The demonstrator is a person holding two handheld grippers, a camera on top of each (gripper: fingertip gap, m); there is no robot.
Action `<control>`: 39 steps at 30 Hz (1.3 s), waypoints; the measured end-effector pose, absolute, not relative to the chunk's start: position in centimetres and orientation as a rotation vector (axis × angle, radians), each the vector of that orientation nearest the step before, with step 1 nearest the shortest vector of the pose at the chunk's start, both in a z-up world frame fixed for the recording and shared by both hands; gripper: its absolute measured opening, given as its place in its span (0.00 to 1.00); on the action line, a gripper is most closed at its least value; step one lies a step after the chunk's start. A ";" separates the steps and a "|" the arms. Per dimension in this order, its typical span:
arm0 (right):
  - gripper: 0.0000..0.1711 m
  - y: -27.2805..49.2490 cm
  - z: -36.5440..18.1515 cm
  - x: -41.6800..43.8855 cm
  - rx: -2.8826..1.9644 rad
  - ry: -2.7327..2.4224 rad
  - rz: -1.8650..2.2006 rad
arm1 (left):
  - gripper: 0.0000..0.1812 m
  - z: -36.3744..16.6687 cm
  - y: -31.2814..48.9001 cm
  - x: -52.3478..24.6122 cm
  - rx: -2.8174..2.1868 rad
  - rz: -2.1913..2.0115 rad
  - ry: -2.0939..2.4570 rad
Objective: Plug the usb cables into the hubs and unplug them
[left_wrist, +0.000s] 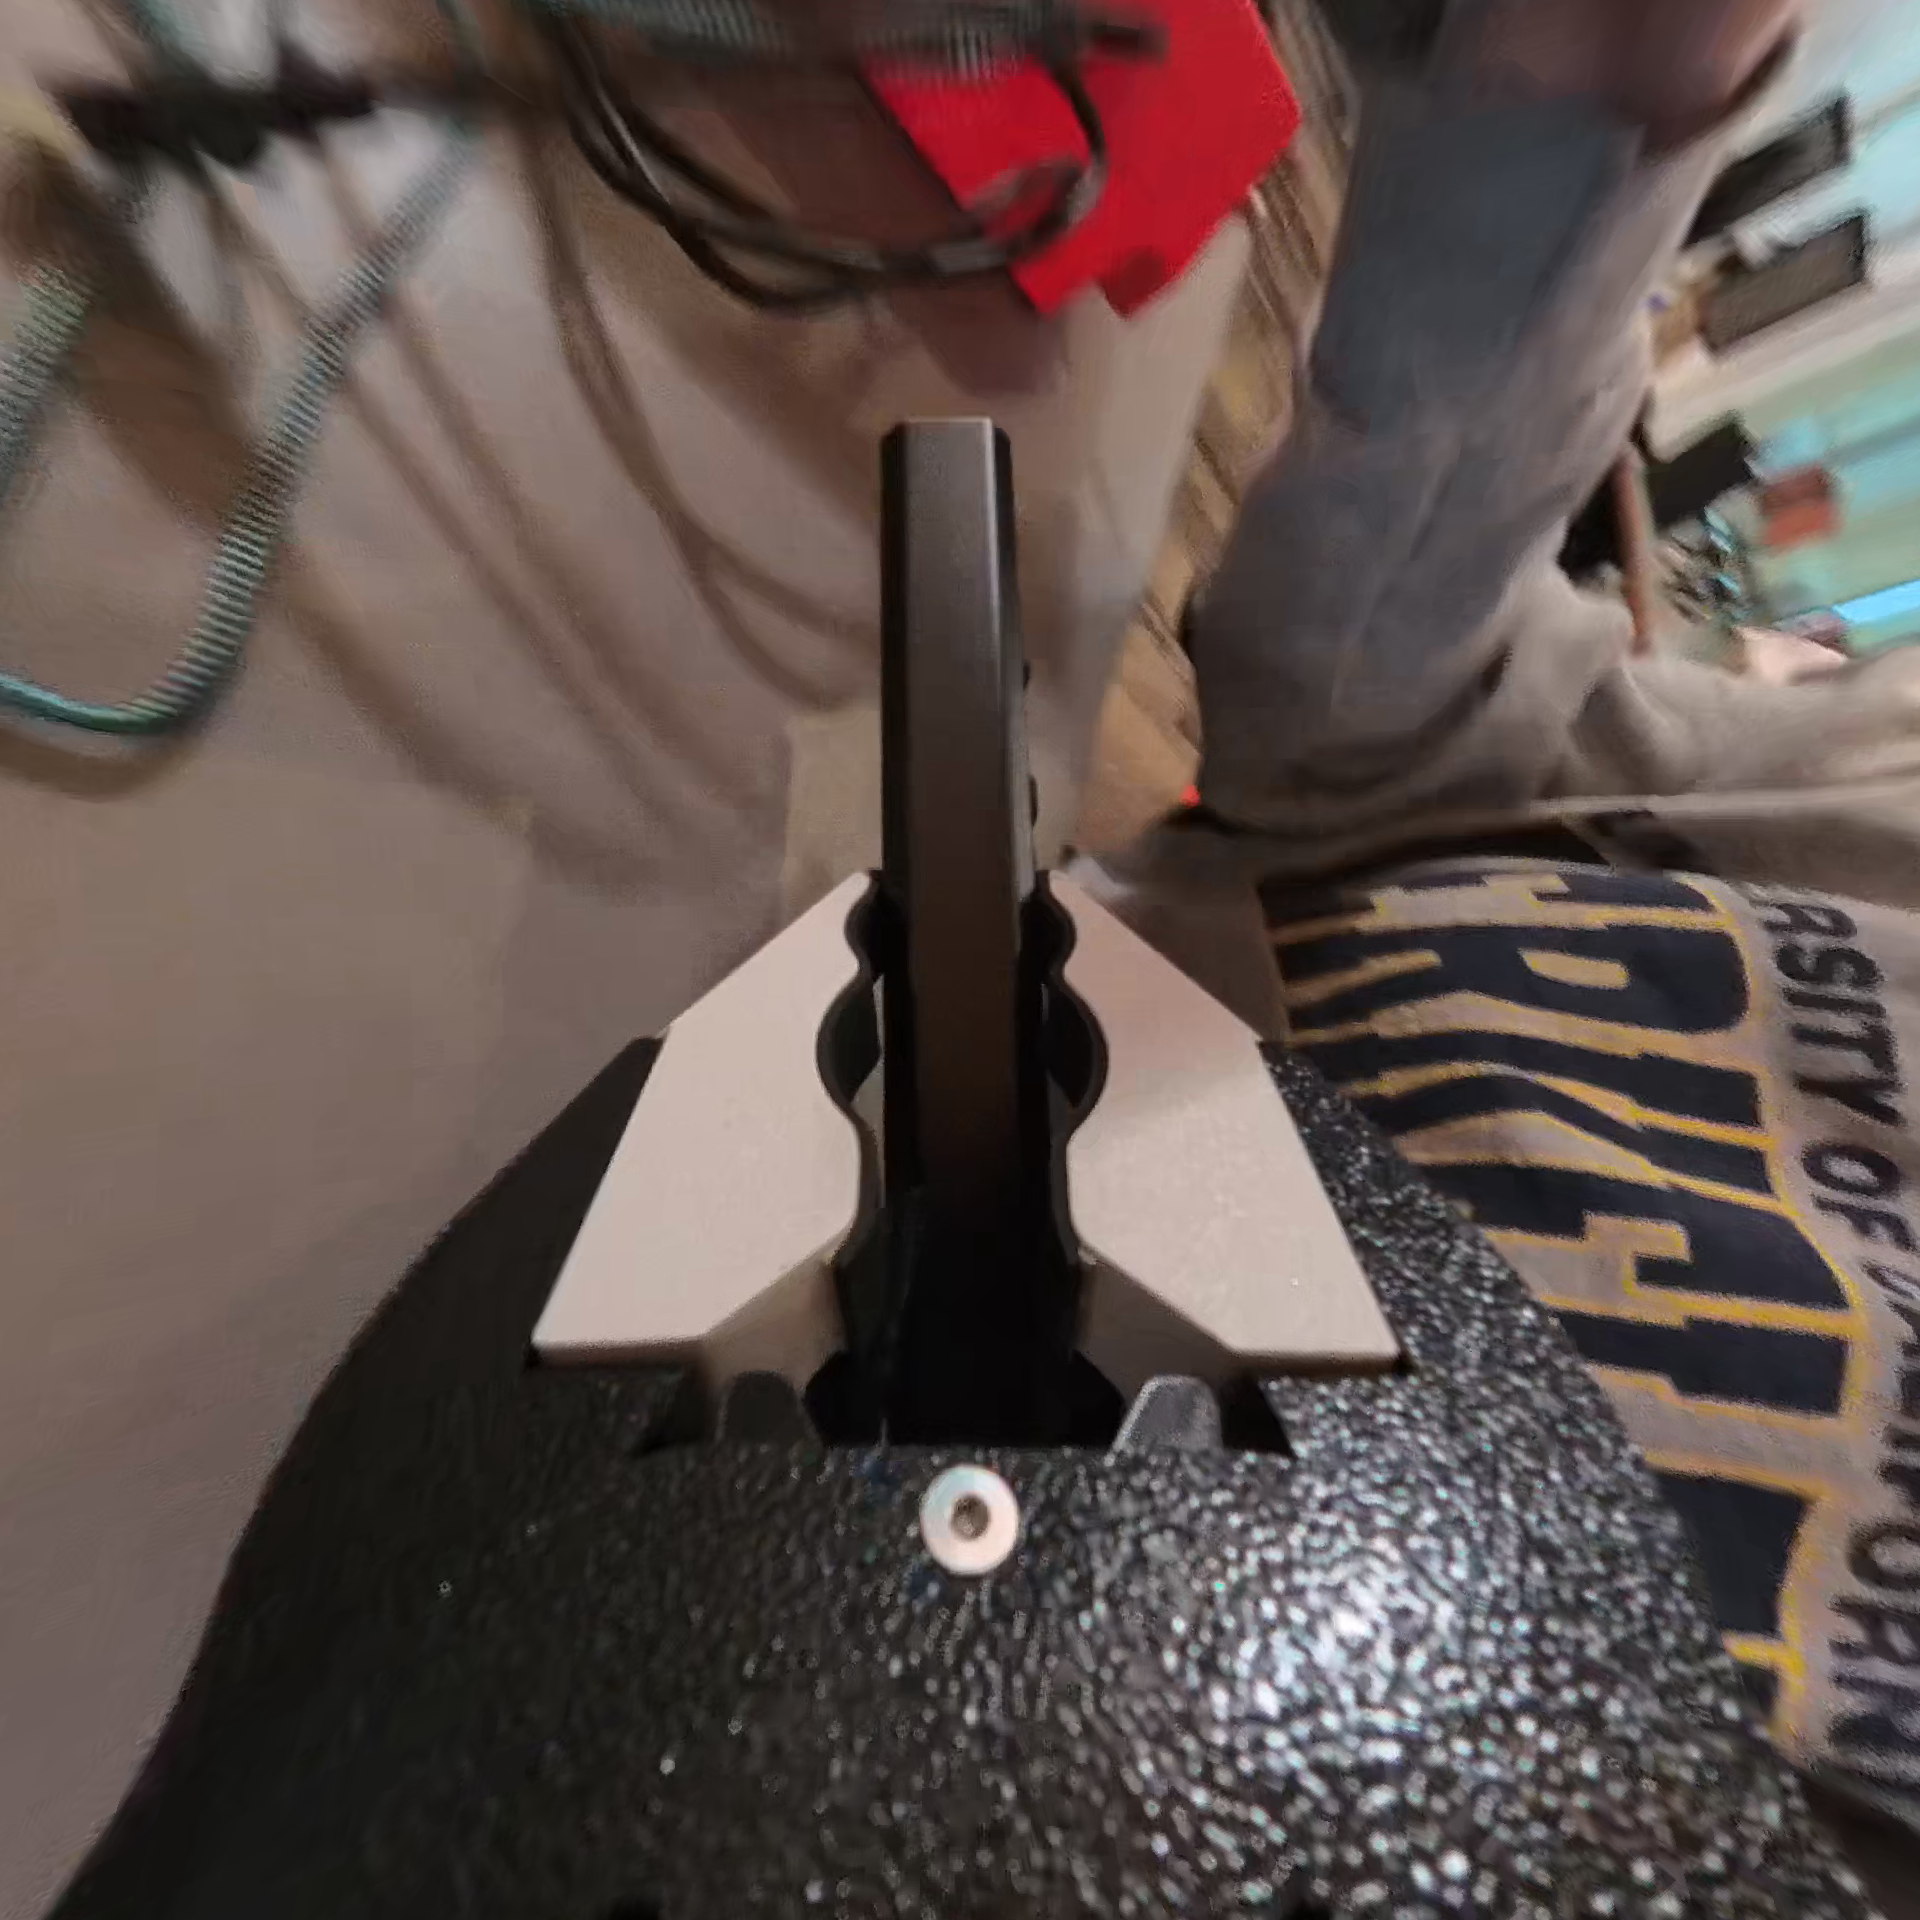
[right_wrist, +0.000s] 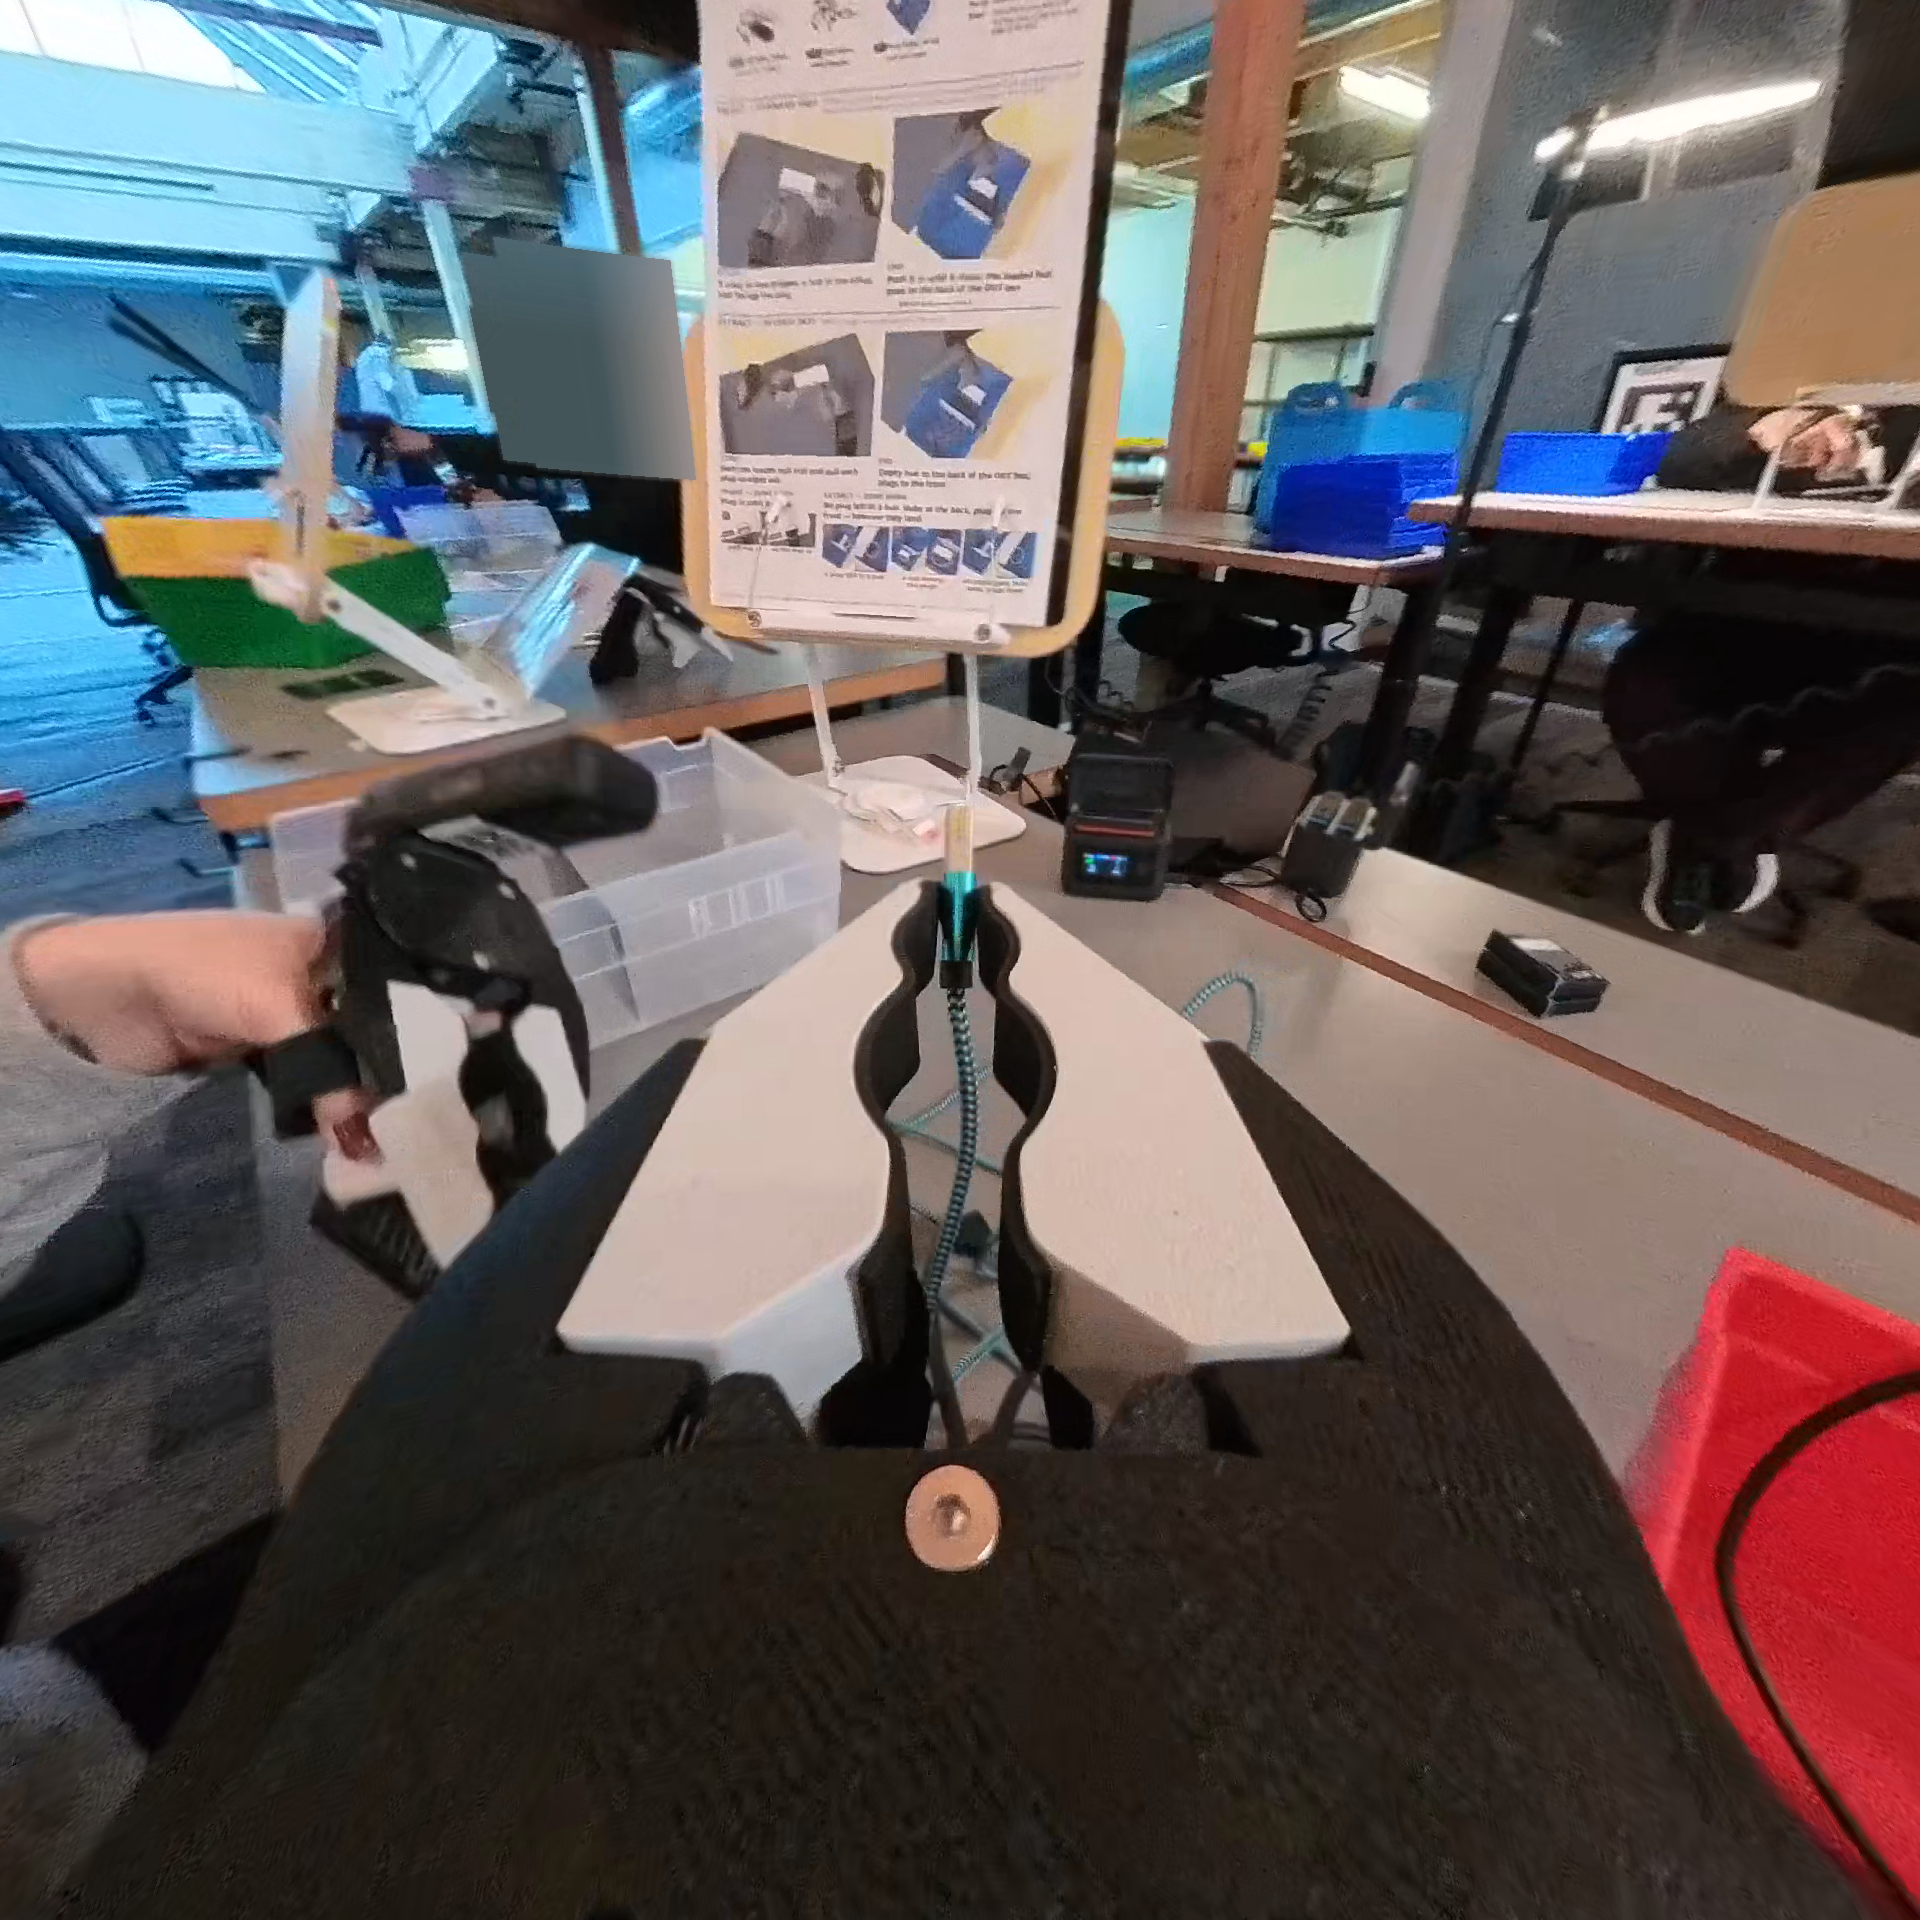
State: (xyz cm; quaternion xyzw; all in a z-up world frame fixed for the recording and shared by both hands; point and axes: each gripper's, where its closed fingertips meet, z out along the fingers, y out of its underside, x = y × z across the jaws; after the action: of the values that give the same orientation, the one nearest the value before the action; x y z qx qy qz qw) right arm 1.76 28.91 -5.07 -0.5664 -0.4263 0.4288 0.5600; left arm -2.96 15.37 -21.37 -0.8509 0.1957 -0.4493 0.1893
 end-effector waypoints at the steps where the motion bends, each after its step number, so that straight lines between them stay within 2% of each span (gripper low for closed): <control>1: 0.03 29.1 -4.4 1.8 -1.334 -1.013 1.027 | 0.13 -21.8 14.7 -2.3 -2.417 -1.323 0.586; 5: 0.03 29.1 -2.0 1.2 -1.319 -1.075 1.096 | 0.14 -24.6 14.3 -2.1 -2.548 -1.253 0.674; 11: 0.03 28.3 3.9 -0.1 -1.211 -1.160 1.082 | 0.15 -25.8 17.0 -3.3 -2.555 -1.122 0.536; 13: 0.03 28.3 5.7 -0.5 -1.182 -1.173 1.060 | 0.20 -25.7 17.7 -3.7 -2.535 -1.091 0.497; 15: 0.03 28.4 7.3 -0.8 -1.154 -1.171 1.045 | 0.31 -25.5 18.3 -4.3 -2.528 -1.017 0.445; 18: 0.03 28.3 9.7 -1.3 -1.111 -1.149 1.081 | 0.40 -23.6 19.3 -5.4 -2.454 -0.866 0.379; 25: 0.03 27.7 12.1 -2.8 -1.093 -1.127 1.178 | 0.46 -18.6 22.6 -8.1 -2.256 -0.412 0.346; 29: 0.03 27.0 11.3 -3.9 -1.102 -1.150 1.201 | 0.44 -18.9 26.6 -6.5 -2.187 -0.451 0.377; 32: 0.03 26.3 10.6 -3.6 -1.108 -1.147 1.245 | 0.44 -19.3 29.5 -5.2 -2.136 -0.778 0.192; 34: 0.03 25.9 10.3 -2.8 -1.105 -1.133 1.281 | 0.40 -20.6 31.2 -6.3 -2.151 -0.790 0.057; 39: 0.03 24.8 9.5 0.1 -1.085 -1.084 1.330 | 0.38 -22.7 33.3 -5.9 -2.193 -0.950 -0.109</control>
State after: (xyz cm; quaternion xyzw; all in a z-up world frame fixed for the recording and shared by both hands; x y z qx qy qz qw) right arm 0.15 24.79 9.52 -0.4540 -0.4535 0.5565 0.5278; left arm -5.91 33.27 -22.68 -0.8531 -0.0425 -0.3694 0.3661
